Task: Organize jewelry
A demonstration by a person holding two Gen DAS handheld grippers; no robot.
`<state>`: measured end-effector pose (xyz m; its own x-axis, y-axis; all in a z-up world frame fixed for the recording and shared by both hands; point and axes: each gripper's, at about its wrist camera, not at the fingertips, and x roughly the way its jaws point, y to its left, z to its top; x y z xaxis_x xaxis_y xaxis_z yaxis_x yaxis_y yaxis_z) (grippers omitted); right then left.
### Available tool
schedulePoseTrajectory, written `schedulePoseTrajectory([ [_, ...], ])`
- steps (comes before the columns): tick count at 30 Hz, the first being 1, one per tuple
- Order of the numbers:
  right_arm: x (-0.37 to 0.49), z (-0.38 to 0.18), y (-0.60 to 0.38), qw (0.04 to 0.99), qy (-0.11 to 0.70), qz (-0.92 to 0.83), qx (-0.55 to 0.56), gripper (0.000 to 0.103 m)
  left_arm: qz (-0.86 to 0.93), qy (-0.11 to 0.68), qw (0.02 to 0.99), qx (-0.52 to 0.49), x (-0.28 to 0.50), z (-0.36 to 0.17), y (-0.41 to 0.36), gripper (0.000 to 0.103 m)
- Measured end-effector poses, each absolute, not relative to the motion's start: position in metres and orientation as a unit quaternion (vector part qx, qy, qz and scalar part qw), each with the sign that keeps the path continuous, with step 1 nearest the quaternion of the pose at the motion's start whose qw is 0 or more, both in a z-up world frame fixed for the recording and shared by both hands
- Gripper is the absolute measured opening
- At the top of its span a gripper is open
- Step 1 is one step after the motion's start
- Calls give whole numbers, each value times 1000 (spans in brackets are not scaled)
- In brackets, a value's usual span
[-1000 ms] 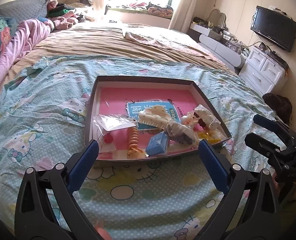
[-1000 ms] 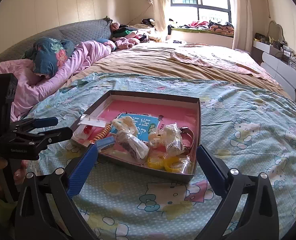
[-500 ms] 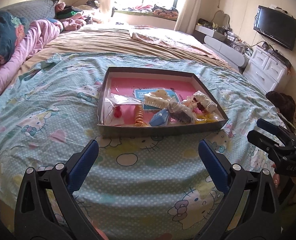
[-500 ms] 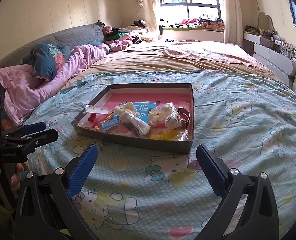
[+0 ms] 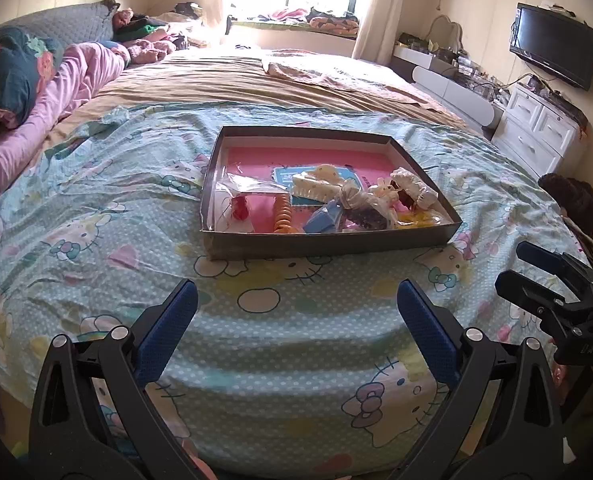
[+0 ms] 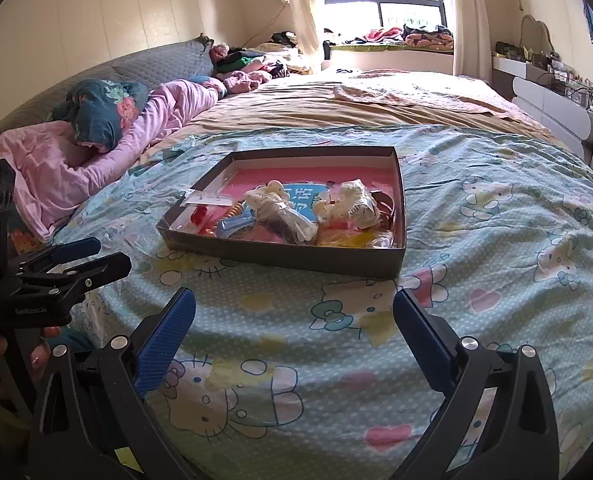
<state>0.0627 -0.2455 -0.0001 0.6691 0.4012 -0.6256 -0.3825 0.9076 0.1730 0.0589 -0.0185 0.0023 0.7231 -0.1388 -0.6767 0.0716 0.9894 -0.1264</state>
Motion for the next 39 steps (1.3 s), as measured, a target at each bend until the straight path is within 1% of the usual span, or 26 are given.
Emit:
schedulePoseTrajectory([
  [39,57,5,-244,914,342,218,9,98,-56,358,931,-34,54,12,-22,93],
])
